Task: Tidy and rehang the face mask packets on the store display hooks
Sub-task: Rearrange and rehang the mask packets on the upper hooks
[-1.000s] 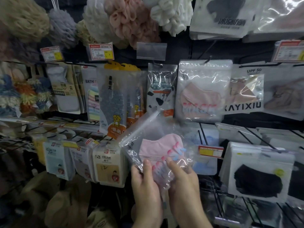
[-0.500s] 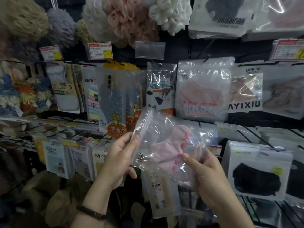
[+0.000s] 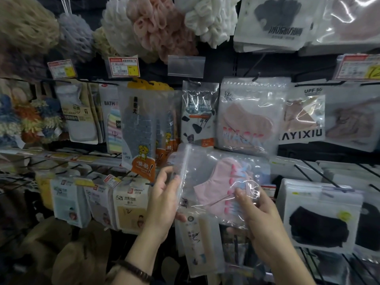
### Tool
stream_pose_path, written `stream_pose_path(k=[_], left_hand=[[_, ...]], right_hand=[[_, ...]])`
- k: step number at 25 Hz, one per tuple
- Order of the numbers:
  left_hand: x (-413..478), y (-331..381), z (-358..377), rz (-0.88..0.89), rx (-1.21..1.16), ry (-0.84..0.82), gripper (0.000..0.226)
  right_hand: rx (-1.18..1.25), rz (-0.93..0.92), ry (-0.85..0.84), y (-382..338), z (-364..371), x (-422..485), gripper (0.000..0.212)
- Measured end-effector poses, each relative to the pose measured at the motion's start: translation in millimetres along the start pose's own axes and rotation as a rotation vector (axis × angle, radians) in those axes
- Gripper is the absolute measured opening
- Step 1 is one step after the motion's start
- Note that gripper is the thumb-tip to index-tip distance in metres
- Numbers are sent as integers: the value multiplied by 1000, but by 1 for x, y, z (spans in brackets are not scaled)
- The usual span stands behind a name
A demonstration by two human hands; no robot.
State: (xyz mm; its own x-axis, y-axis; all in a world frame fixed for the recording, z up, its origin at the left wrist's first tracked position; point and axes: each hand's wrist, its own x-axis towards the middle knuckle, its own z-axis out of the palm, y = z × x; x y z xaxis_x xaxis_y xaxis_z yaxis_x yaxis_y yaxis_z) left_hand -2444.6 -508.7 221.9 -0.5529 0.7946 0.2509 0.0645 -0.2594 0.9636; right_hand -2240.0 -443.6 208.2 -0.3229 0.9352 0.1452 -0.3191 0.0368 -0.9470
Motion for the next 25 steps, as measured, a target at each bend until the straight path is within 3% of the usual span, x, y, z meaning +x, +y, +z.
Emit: stream_pose_path(k=[11, 14, 16, 20, 22, 25], left_hand=[[2, 10, 7, 130, 131, 190, 25], [4, 17, 2, 230, 203, 174, 29], [11, 26, -4, 336, 281, 102, 30], [29, 49, -6, 522, 402, -53, 30], [35, 66, 2, 597, 448, -124, 28], [45, 90, 18, 659, 509, -231, 25]], right_hand=[[21, -101, 17, 4, 13, -5, 25], [32, -114, 18, 4, 12, -8, 29], [-132, -164, 94, -6, 6, -10, 46], [-587, -444, 259, -69, 8, -10, 38], [-774, -587, 213, -101, 19, 0, 36], [-904, -615, 87, -131, 40, 23, 37]])
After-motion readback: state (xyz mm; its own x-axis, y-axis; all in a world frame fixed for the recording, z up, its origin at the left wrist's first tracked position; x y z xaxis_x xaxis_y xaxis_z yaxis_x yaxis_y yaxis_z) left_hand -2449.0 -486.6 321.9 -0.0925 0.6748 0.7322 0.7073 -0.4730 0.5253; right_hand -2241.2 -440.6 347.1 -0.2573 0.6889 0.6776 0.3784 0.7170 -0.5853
